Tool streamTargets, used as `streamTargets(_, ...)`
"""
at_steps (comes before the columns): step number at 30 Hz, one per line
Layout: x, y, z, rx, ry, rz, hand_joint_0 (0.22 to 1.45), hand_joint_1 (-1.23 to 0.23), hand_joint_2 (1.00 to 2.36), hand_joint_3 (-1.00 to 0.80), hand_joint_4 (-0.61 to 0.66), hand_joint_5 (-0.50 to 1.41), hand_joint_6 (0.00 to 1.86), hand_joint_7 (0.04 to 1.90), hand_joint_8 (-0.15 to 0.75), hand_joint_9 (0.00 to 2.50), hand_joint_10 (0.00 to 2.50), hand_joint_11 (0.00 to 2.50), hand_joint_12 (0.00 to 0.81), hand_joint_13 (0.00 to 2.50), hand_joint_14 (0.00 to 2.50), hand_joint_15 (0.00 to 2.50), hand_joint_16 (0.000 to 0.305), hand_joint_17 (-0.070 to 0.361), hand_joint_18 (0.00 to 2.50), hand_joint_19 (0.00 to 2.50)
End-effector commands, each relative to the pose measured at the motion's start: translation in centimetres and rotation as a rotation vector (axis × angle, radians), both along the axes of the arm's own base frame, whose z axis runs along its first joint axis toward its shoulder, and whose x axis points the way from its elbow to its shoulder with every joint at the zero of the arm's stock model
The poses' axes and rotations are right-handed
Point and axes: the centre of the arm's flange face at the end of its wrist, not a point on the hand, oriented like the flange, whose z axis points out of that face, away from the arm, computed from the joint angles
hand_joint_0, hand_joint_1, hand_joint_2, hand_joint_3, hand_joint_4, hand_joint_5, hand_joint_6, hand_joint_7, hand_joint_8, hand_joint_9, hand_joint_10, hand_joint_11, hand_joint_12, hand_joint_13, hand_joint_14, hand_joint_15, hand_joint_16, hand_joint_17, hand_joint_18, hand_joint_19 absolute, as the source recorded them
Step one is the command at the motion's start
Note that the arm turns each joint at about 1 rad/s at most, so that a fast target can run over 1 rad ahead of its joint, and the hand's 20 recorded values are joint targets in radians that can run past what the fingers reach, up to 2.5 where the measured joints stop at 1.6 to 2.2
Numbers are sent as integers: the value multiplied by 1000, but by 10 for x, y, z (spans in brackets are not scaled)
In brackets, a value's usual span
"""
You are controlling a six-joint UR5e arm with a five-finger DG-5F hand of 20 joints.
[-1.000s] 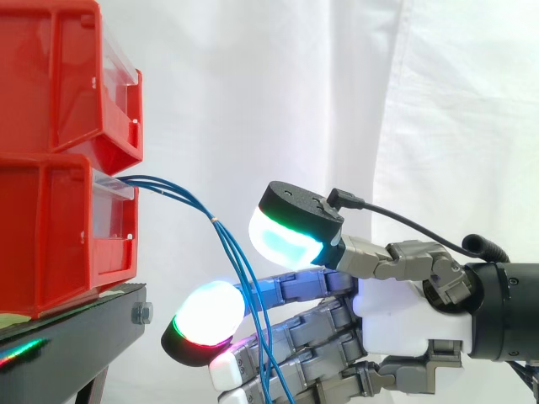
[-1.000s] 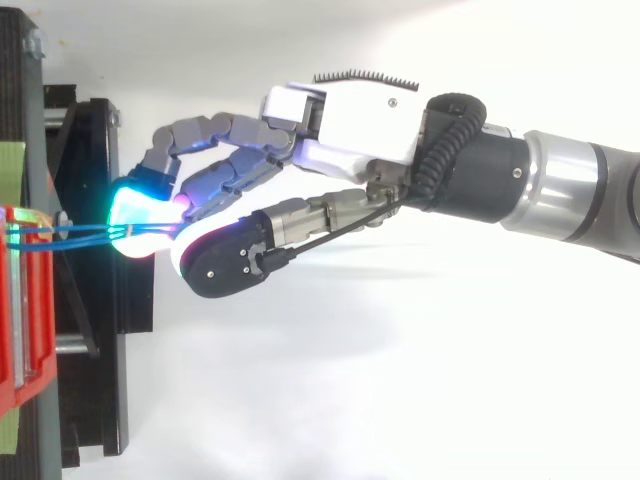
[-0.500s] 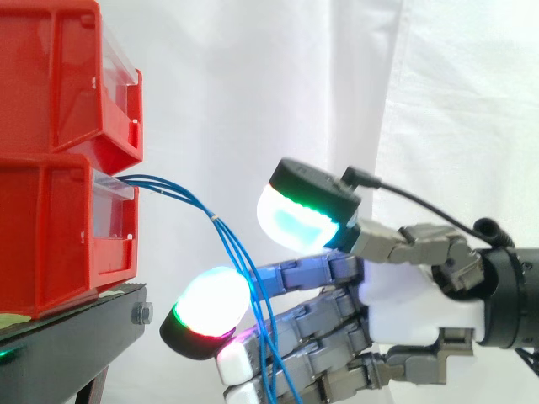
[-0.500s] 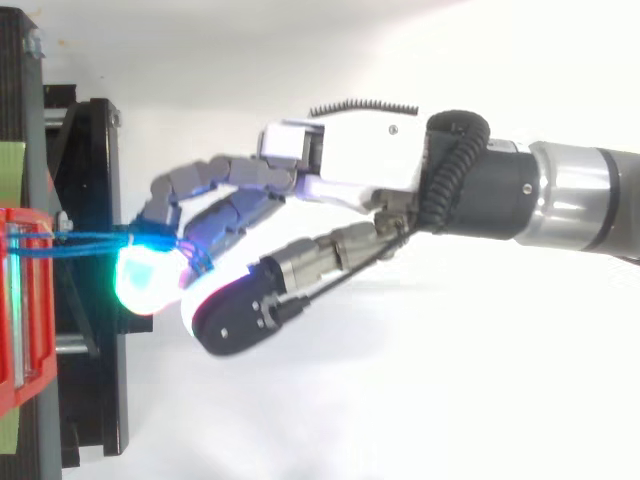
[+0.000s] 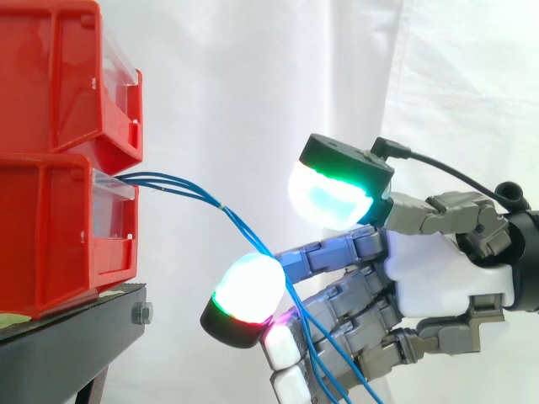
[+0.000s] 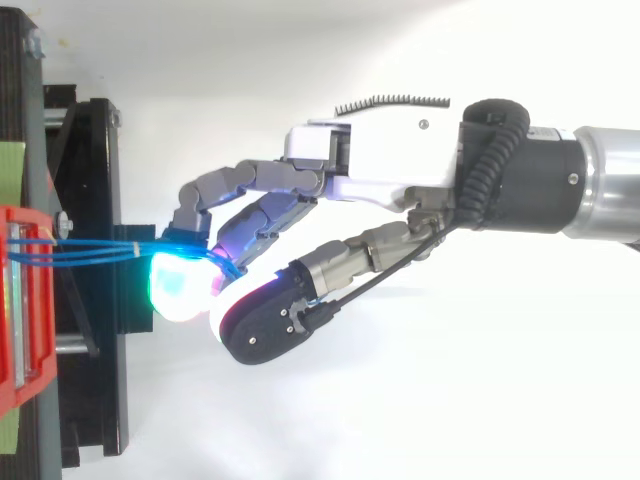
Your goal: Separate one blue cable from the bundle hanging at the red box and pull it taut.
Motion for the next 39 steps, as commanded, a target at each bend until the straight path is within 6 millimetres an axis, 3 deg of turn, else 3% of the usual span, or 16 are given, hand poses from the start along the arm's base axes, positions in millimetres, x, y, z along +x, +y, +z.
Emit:
streamTargets(1,-2,-2,3,-1,6,-4,564,-596,1008,-405,170,-147,503,1089,242,762,15,540,281,756,14,388,26,59,543,283)
streamTargets(5,-5,-7,-2,-9,19,-10,560,-597,1007,-410,168,-148,503,1083,240,754,16,535,285,753,14,380,26,60,542,275)
streamTargets(11,7,-11,-56,37,-7,-109,558,-596,1006,-410,165,-149,503,1081,239,753,17,542,286,752,15,382,27,60,538,283)
streamTargets(30,13,-17,-51,54,-74,-120,559,-595,1007,-408,167,-149,503,1084,240,766,15,543,286,763,16,391,27,60,543,281)
streamTargets(39,14,-6,-51,52,-74,-106,563,-601,1007,-409,166,-150,503,1085,241,770,15,545,285,767,14,388,26,60,552,288)
